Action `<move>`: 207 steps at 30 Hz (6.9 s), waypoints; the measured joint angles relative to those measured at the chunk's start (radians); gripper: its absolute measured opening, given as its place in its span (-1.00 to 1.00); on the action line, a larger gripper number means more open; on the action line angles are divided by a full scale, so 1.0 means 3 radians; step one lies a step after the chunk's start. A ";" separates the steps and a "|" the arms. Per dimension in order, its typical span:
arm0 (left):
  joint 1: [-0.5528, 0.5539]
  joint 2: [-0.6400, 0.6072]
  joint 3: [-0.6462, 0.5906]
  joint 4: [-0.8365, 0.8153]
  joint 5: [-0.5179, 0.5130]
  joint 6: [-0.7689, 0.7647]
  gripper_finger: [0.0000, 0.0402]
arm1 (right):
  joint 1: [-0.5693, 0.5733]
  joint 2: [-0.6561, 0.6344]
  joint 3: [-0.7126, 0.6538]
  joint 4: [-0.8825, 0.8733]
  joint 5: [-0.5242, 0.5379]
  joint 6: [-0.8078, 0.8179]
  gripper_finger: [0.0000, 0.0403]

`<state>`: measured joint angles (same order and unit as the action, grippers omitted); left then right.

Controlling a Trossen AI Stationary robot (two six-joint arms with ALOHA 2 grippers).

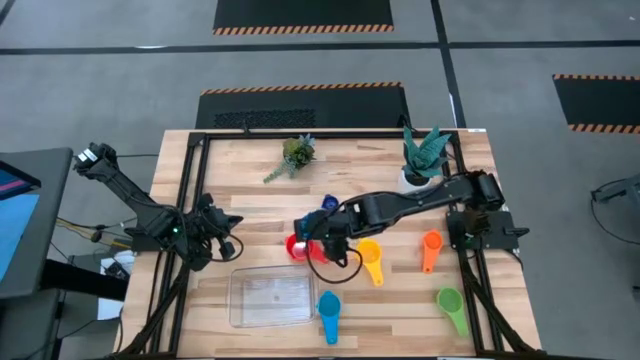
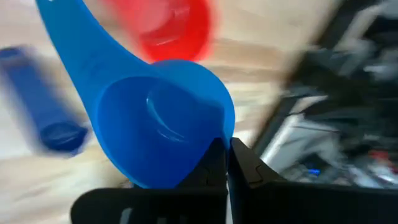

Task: Nest measuring cups in basket
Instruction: Stack the blue measuring cup on the red measuring cup, then stack the yellow measuring cup on the blue measuring cup

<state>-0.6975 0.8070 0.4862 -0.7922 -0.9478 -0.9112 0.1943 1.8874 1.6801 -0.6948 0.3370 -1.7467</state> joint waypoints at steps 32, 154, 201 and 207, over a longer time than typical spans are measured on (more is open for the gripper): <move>0.0000 0.0001 0.0000 0.0105 0.0003 -0.0050 -1.00 | -0.0155 0.0076 0.0007 0.0819 -0.0831 -0.0492 -0.98; 0.0000 0.0016 0.0001 0.0213 -0.0205 -0.0006 -1.00 | 0.0224 -0.2783 -0.3565 0.0994 -0.0571 0.6950 -0.52; 0.2296 0.1457 0.0691 0.3615 0.2247 0.3201 -1.00 | 0.0208 -0.2204 -0.3651 0.1509 -0.0426 0.7590 -0.52; 0.2296 0.1457 0.0713 0.3380 0.2244 0.3184 -1.00 | 0.0303 -0.1848 -0.3645 0.1652 -0.0291 0.7593 -0.52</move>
<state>-0.0086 1.2442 0.7002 0.2218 -0.2745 0.0441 0.2852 1.3328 0.5867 -0.1993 0.2497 0.5311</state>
